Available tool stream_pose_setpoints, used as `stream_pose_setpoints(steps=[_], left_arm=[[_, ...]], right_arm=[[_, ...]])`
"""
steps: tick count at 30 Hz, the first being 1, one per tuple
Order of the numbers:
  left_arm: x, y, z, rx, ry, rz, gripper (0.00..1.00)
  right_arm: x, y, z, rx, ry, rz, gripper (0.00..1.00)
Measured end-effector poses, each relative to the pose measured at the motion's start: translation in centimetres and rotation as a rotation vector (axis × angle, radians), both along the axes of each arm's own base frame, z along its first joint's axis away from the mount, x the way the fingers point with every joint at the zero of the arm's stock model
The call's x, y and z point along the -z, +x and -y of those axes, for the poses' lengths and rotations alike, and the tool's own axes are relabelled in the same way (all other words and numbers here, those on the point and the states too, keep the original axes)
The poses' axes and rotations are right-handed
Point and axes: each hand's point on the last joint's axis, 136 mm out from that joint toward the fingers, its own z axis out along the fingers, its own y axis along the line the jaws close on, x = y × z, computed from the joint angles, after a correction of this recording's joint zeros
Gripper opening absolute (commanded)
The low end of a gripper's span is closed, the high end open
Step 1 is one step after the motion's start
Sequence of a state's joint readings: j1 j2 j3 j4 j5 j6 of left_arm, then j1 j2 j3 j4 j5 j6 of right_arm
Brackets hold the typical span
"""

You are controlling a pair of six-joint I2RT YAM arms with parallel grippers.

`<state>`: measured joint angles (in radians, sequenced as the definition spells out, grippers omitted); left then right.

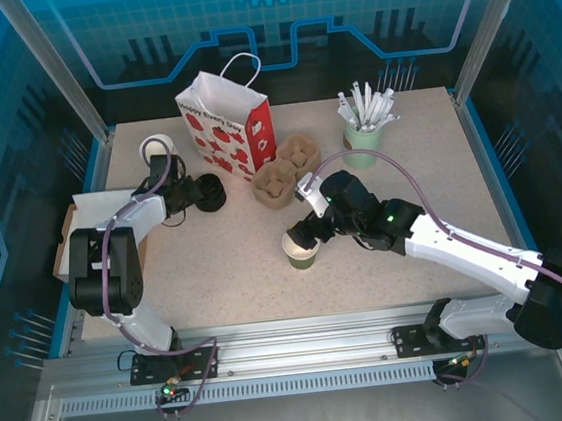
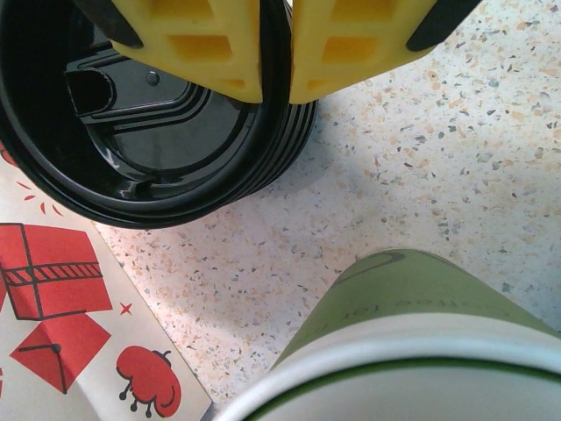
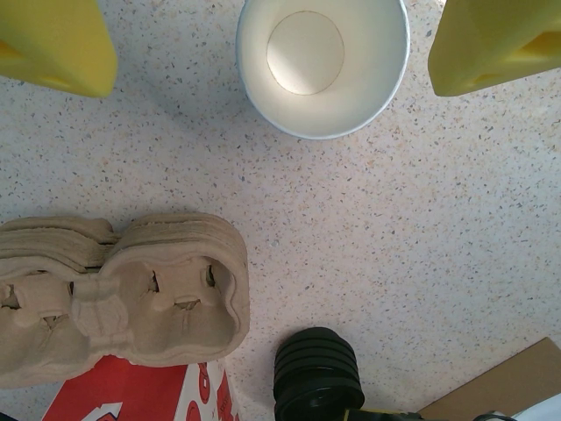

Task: Pack the takeout coffee

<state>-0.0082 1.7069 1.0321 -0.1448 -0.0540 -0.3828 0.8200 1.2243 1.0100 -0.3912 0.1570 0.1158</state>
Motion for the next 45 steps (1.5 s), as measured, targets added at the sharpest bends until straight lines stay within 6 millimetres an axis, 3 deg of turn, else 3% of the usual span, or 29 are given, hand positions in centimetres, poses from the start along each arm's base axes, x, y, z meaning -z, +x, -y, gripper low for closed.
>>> stream_pose_setpoints(steps=[6,14,18,23,28,32,35,40,45], left_arm=[[-0.5,0.0,0.0,0.0,0.0,0.011,0.14],[-3.7,0.0,0.2,0.006,-0.012,0.085,0.12],[-5.0,-1.0,1.2,0.03,-0.071,0.125,0.11],[-8.3,-5.5,4.6,0.088,-0.269,0.247,0.11],[-14.7,-8.6,10.4,0.235,-0.549,0.406,0.11],[-19.5,-10.7,14.9,0.361,-0.758,0.473,0.11],[-21.8,-12.0,17.2,0.426,-0.879,0.484,0.1],[-24.1,-13.5,19.4,0.486,-1.021,0.488,0.06],[-24.2,-13.5,20.1,0.484,-1.096,0.464,0.05]], right_arm=[[0.0,0.0,0.0,0.0,0.0,0.0,0.93],[0.0,0.0,0.0,0.0,-0.001,-0.001,0.93],[0.1,0.0,0.3,0.007,-0.016,0.001,0.94],[-1.6,0.1,0.6,-0.009,0.007,0.043,0.96],[-6.6,1.0,0.1,-0.079,0.26,0.091,0.94],[-10.2,1.9,-1.9,-0.169,0.473,0.116,0.94],[-11.9,2.0,-4.1,-0.243,0.606,0.107,0.98],[-13.1,2.5,-6.2,-0.31,0.748,0.074,1.0],[-14.8,2.0,-7.0,-0.35,0.836,0.07,1.0]])
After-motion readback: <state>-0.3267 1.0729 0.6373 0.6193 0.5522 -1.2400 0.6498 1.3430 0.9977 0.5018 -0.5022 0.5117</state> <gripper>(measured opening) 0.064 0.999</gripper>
